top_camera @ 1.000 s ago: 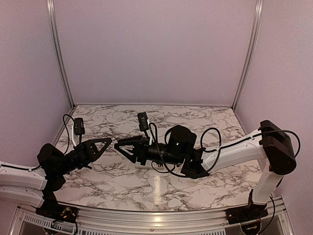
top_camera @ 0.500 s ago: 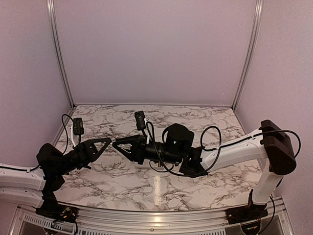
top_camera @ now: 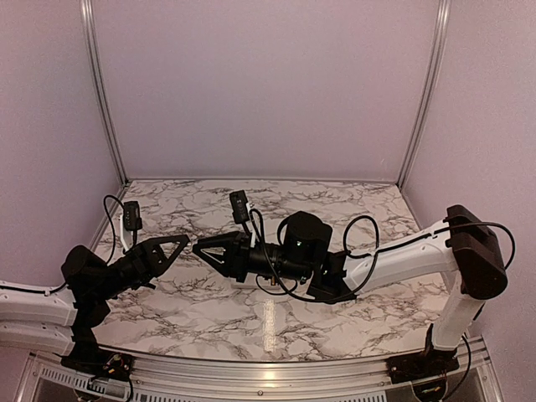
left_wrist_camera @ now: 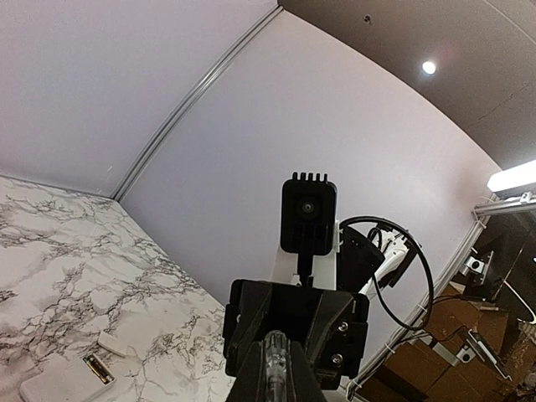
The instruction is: Unload the batteries from the remote control
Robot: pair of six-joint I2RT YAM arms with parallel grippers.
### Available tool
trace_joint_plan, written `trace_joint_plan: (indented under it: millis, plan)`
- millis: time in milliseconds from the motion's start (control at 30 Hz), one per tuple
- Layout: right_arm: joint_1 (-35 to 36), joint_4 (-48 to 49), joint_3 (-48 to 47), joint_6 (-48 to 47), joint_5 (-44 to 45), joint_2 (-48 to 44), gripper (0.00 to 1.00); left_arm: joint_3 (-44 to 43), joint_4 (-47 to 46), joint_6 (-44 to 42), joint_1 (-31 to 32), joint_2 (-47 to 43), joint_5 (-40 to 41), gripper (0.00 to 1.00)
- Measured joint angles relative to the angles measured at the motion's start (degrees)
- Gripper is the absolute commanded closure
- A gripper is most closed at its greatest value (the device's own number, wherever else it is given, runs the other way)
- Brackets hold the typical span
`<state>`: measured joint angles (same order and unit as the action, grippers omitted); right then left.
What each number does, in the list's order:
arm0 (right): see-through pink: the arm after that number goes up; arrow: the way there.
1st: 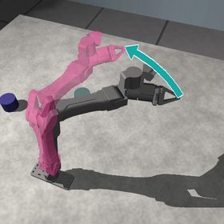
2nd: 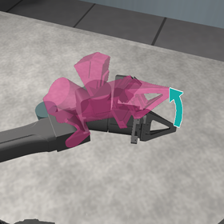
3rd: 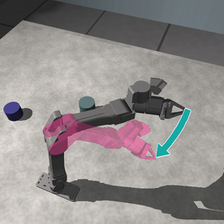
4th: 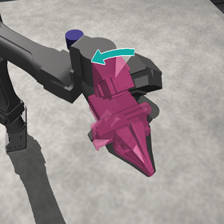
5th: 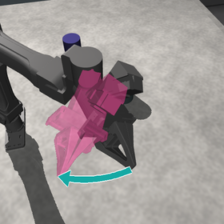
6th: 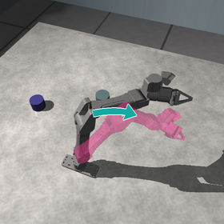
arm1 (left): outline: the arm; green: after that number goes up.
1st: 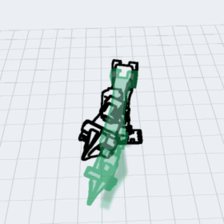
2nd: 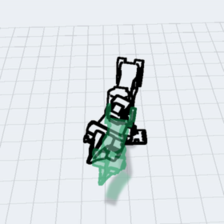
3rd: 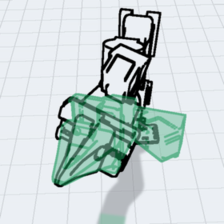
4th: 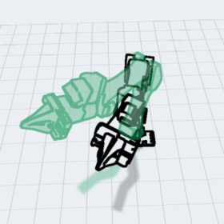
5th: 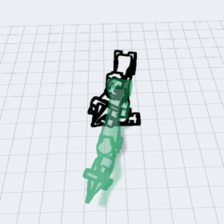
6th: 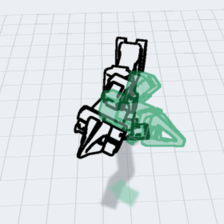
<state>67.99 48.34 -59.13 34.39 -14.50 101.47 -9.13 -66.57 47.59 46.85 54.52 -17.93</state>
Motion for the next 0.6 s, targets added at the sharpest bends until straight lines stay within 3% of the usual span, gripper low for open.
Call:
trace_joint_plan:
  millis: [600]
  plan:
    - [0.00, 0.07, 0.00, -0.11, -0.81, 0.02, 0.81, 0.26, 0.00, 0.02, 0.00, -0.98, 0.48, 1.00]
